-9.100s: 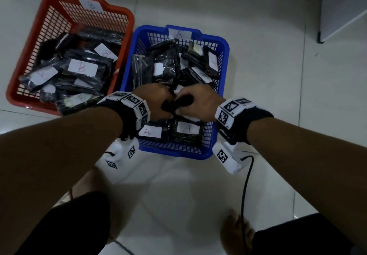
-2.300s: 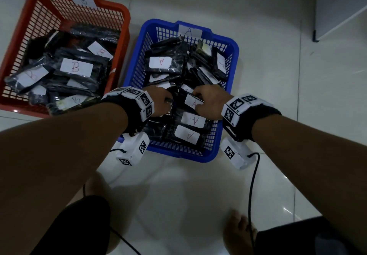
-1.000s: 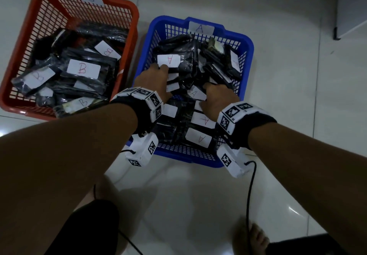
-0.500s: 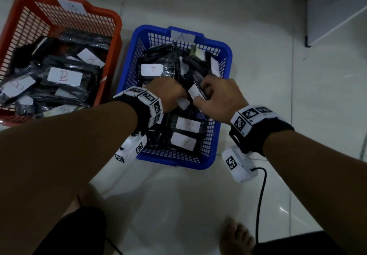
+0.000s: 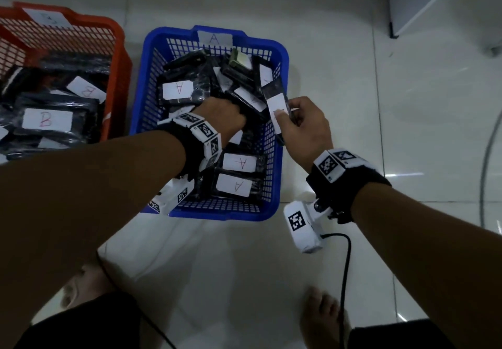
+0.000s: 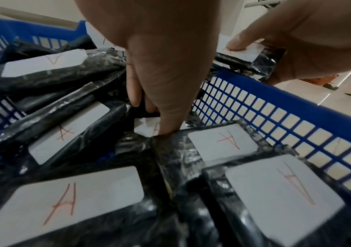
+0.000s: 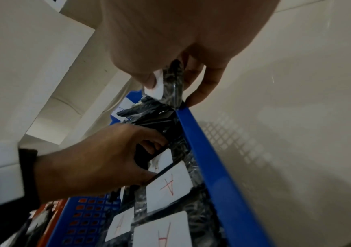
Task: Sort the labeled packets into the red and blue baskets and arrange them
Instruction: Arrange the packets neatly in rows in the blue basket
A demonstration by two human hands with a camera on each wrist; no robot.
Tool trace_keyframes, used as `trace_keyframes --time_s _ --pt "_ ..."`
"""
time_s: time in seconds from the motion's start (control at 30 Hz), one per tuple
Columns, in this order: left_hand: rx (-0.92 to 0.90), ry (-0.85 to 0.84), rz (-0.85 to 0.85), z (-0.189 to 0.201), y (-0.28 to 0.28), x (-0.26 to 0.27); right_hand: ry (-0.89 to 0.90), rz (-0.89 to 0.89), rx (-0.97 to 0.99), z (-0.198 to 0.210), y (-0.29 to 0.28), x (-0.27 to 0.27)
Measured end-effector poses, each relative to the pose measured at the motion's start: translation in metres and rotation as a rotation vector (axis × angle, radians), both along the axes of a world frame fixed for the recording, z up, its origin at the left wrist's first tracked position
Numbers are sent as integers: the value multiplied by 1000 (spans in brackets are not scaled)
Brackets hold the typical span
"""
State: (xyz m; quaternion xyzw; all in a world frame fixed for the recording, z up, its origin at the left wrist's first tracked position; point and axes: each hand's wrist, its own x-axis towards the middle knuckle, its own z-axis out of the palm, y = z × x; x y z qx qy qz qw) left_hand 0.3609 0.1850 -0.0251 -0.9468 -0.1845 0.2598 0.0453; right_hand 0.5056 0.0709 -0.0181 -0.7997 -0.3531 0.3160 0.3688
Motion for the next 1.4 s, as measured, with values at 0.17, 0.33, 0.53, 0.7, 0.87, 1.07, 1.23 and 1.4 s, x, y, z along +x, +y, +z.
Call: trace_keyframes --time_s 0.17,0.33,0.53,0.7,0.87,1.07,1.23,1.4 --pt "-121 -108 59 4 9 2 0 39 -32 4 2 2" --pt "-371 -292 309 -6 7 -4 -21 90 -49 7 3 4" --pt "-586 -364 540 -17 -4 3 -53 104 -40 6 2 4" --pt "-511 -402 509 -24 -10 2 -39 120 -25 6 1 3" --pt "-359 -307 349 -22 -10 2 -79 167 9 7 -1 2" --pt "-361 -145 315 -13 -4 -6 -110 187 9 5 2 1" --pt "-526 -265 435 -16 0 -3 -112 211 14 4 1 2" --pt "-495 -316 416 -20 -3 -6 -152 235 27 3 2 3"
